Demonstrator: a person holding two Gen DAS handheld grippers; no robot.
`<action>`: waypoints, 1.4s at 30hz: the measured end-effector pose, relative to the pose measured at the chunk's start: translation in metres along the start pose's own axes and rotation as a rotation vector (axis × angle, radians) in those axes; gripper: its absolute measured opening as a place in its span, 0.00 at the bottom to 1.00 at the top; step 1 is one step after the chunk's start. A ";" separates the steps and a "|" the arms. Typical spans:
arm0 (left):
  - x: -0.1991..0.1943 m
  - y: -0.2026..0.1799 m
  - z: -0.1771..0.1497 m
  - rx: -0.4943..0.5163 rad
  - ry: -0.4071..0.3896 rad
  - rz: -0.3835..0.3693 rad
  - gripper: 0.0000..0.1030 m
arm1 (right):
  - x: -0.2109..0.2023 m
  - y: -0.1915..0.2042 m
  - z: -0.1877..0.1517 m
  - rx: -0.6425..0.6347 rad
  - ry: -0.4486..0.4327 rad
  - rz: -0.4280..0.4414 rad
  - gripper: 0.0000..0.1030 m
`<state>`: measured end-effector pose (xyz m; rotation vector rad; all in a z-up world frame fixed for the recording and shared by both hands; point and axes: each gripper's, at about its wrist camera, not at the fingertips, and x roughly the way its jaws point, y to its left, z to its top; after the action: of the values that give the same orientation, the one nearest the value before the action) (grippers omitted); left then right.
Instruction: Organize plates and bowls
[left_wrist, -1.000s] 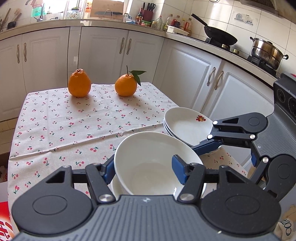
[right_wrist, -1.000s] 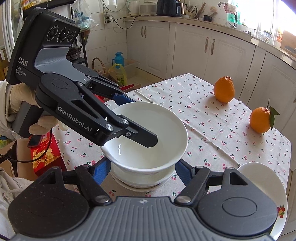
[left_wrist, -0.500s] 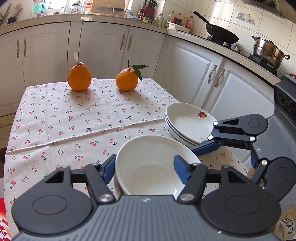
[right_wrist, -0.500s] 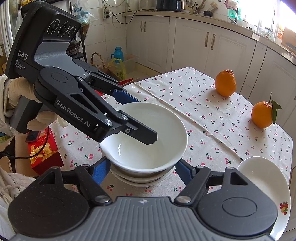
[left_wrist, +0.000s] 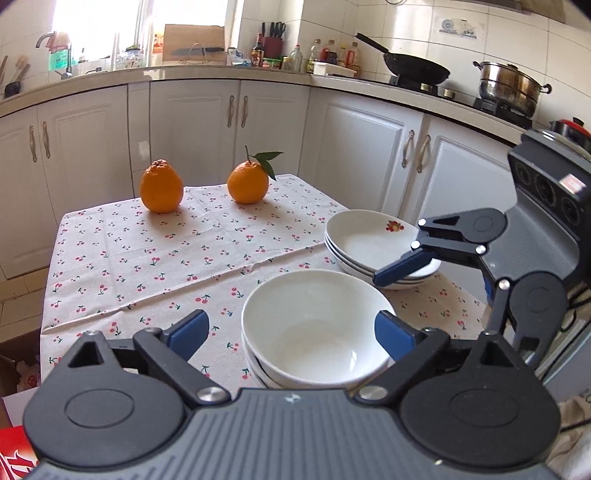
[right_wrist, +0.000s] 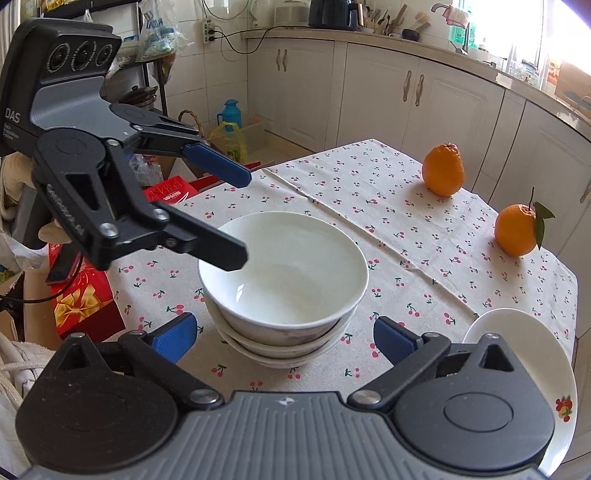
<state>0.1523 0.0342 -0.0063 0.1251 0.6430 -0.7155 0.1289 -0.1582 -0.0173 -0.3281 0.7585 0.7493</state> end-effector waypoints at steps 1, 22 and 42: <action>-0.002 -0.001 -0.004 0.017 0.010 -0.008 0.94 | 0.000 0.000 -0.002 -0.003 0.004 -0.002 1.00; 0.058 0.008 -0.038 0.250 0.227 -0.152 0.91 | 0.049 -0.013 -0.014 -0.122 0.117 0.057 1.00; 0.074 0.019 -0.025 0.359 0.305 -0.342 0.80 | 0.063 -0.022 0.001 -0.258 0.180 0.236 0.91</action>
<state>0.1944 0.0143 -0.0719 0.4701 0.8319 -1.1539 0.1765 -0.1420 -0.0618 -0.5510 0.8809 1.0545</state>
